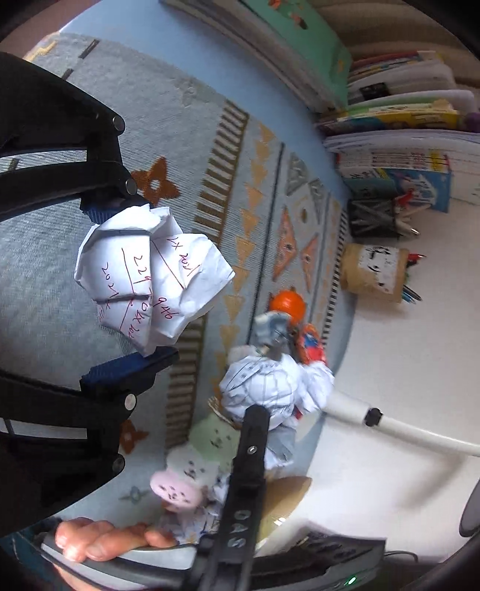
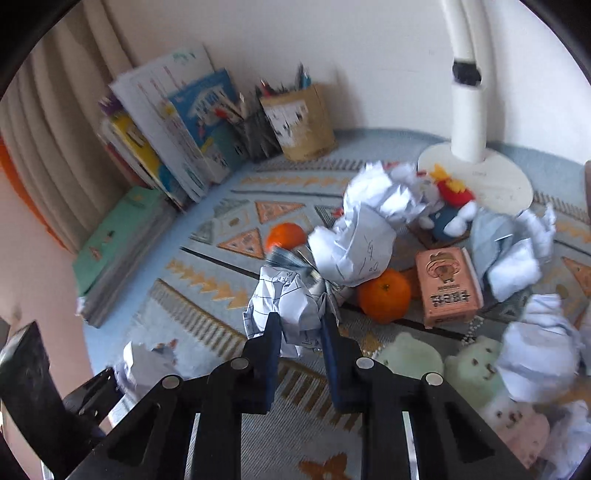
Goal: Organize objects
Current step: 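Grasp the red-inked crumpled paper with the left tool while the right tool grasps another paper ball, then carry both paper balls over the amber glass bowl and open both tools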
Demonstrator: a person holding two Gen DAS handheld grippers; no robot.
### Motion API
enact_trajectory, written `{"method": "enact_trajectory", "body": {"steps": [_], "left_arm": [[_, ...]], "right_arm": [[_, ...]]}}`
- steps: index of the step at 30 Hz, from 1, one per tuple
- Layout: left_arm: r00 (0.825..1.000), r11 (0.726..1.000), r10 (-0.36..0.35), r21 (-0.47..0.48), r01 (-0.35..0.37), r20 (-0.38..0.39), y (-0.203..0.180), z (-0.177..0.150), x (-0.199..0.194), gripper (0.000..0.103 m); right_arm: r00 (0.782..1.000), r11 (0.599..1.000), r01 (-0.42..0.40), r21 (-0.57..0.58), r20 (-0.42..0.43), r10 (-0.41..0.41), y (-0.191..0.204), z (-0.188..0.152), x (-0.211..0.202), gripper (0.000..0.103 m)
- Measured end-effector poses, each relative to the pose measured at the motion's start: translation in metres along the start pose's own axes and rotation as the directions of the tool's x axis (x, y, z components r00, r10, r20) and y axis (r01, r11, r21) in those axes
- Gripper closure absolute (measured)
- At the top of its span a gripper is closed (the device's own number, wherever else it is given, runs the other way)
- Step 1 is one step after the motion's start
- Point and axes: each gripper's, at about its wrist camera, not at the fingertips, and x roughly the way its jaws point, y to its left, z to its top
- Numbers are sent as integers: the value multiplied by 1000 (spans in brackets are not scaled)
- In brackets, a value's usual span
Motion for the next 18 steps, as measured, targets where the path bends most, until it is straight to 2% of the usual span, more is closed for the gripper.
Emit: {"method": "enact_trajectory", "body": {"steps": [4,6,8,10,11,12,14,17,18], "left_arm": [[1000,1000,-5,9,5,31,-13,10,-16,48],[998,999,-34,26,32,49,-25,19,-23,48],[994,995,-87,63,83,67,-50,34,-29,48],[987,983,-138,132,126,86,-89,52,-31,48],[982,974,-166,169,149,92,-111,61,-29,48],[976,963,-199,206,177,92,-134,70,-27,48],[959,931,-275,265,250,63,-185,89,-16,48],[930,890,-368,290,352,1,-247,111,7,48],[925,884,-379,293,365,-11,-263,116,15,48]], "right_arm": [[998,1000,-14,8,56,14,-2,-4,-33,82],[996,1000,-9,23,91,7,-10,-8,-58,82],[990,999,12,53,139,-19,-26,-15,-89,82],[974,993,69,99,209,-88,-49,-23,-130,82],[962,987,108,120,237,-134,-60,-27,-149,82],[942,975,167,147,269,-202,-73,-30,-170,82],[885,933,291,211,311,-347,-103,-32,-211,82],[816,868,383,317,323,-479,-147,-32,-254,82],[791,838,414,356,315,-524,-164,-32,-265,82]]}}
